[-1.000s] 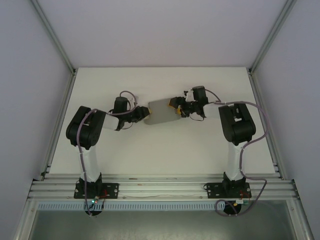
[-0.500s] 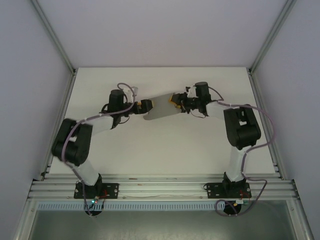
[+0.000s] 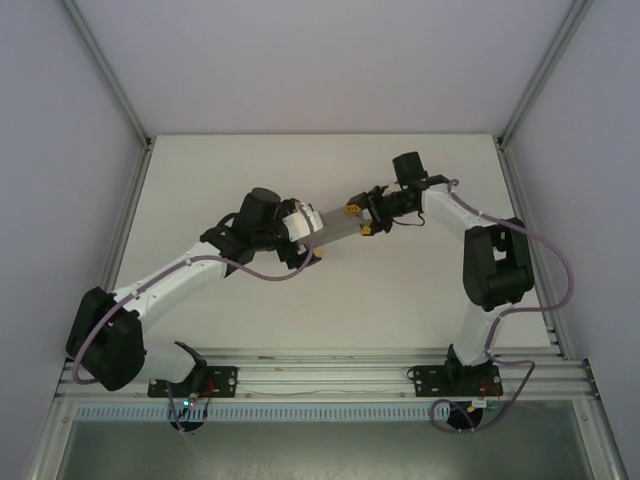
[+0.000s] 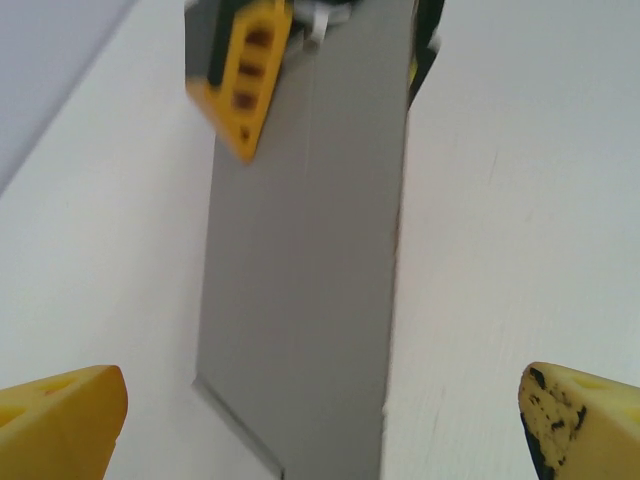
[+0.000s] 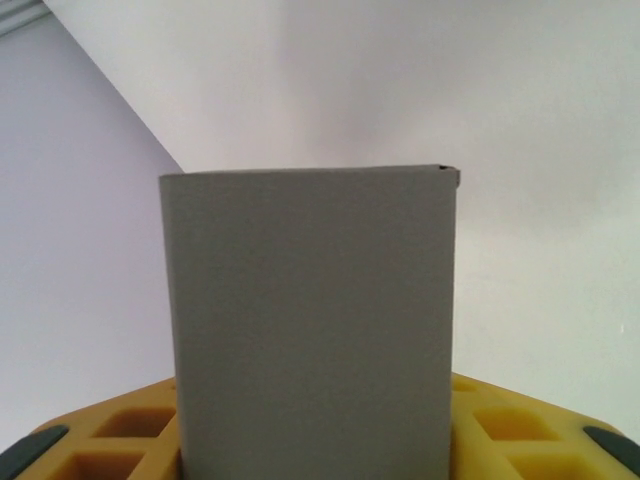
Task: Assemble paper box
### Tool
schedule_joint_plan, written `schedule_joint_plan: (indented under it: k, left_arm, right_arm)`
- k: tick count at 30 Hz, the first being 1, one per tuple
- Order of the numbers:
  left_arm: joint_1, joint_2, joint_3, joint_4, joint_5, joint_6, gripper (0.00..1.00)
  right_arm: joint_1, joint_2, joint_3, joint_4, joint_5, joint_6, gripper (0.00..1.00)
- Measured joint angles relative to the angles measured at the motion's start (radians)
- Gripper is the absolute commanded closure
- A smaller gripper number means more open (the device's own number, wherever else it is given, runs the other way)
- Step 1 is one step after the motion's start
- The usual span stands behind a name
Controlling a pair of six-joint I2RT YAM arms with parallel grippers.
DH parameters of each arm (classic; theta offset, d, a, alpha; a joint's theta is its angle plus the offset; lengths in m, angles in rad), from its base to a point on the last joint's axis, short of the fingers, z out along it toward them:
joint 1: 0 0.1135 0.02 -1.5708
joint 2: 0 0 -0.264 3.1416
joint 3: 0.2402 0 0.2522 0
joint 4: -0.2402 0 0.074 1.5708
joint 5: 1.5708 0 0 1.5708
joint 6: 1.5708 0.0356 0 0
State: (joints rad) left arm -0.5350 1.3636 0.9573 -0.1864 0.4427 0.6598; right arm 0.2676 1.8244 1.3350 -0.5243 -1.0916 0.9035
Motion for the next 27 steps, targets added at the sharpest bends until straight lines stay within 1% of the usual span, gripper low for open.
schedule_joint_plan:
  k: [2, 4, 6, 9, 12, 13, 14, 15, 16, 18, 20, 22, 24, 25, 26, 27]
  left_arm:
    - [0.000, 0.017, 0.002, -0.026, -0.026, 0.032, 0.00]
    - [-0.002, 0.033, 0.011, -0.050, -0.038, 0.066, 0.00]
    - [-0.008, 0.047, 0.016, -0.053, -0.053, 0.091, 0.00]
    - [-0.019, 0.081, 0.036, -0.053, -0.090, 0.114, 0.01]
    - [-0.022, 0.111, 0.064, -0.055, -0.125, 0.132, 0.09]
    - [-0.022, 0.114, 0.073, -0.055, -0.136, 0.137, 0.09]
    - [-0.022, 0.114, 0.077, -0.053, -0.142, 0.137, 0.13]
    - [-0.022, 0.113, 0.080, -0.049, -0.149, 0.144, 0.19]
    - [-0.022, 0.112, 0.081, -0.043, -0.156, 0.150, 0.21]
    - [-0.022, 0.112, 0.081, -0.032, -0.167, 0.160, 0.31]
    - [-0.024, 0.111, 0.080, -0.030, -0.171, 0.162, 0.38]
    - [-0.030, 0.108, 0.075, -0.029, -0.175, 0.166, 0.40]
    - [-0.034, 0.103, 0.068, -0.027, -0.181, 0.167, 0.45]
    - [-0.035, 0.100, 0.065, -0.027, -0.183, 0.169, 0.45]
    - [-0.035, 0.097, 0.064, -0.025, -0.185, 0.169, 0.48]
    - [-0.035, 0.092, 0.064, -0.023, -0.187, 0.172, 0.49]
  right_arm:
    - [0.000, -0.026, -0.017, -0.003, -0.012, 0.036, 0.57]
    - [0.000, -0.050, -0.020, -0.003, -0.027, 0.076, 0.57]
    - [0.000, -0.068, -0.020, 0.001, -0.042, 0.112, 0.60]
    - [0.000, -0.077, -0.019, 0.001, -0.063, 0.141, 0.61]
    - [-0.003, -0.077, -0.019, -0.003, -0.066, 0.152, 0.61]
    - [-0.003, -0.077, -0.019, -0.003, -0.065, 0.154, 0.61]
    - [-0.005, -0.077, -0.019, -0.004, -0.066, 0.156, 0.61]
    - [-0.005, -0.077, -0.019, -0.008, -0.067, 0.156, 0.61]
    - [-0.005, -0.077, -0.019, -0.011, -0.068, 0.158, 0.61]
    - [-0.005, -0.077, -0.019, -0.016, -0.068, 0.159, 0.62]
    - [-0.005, -0.077, -0.019, -0.017, -0.068, 0.160, 0.61]
    - [-0.005, -0.077, -0.019, -0.016, -0.069, 0.163, 0.54]
    - [-0.005, -0.077, -0.019, -0.016, -0.069, 0.163, 0.54]
    - [-0.005, -0.079, -0.019, -0.015, -0.072, 0.163, 0.53]
    - [-0.005, -0.083, -0.020, -0.014, -0.073, 0.164, 0.51]
    - [-0.005, -0.089, -0.021, -0.010, -0.072, 0.171, 0.46]
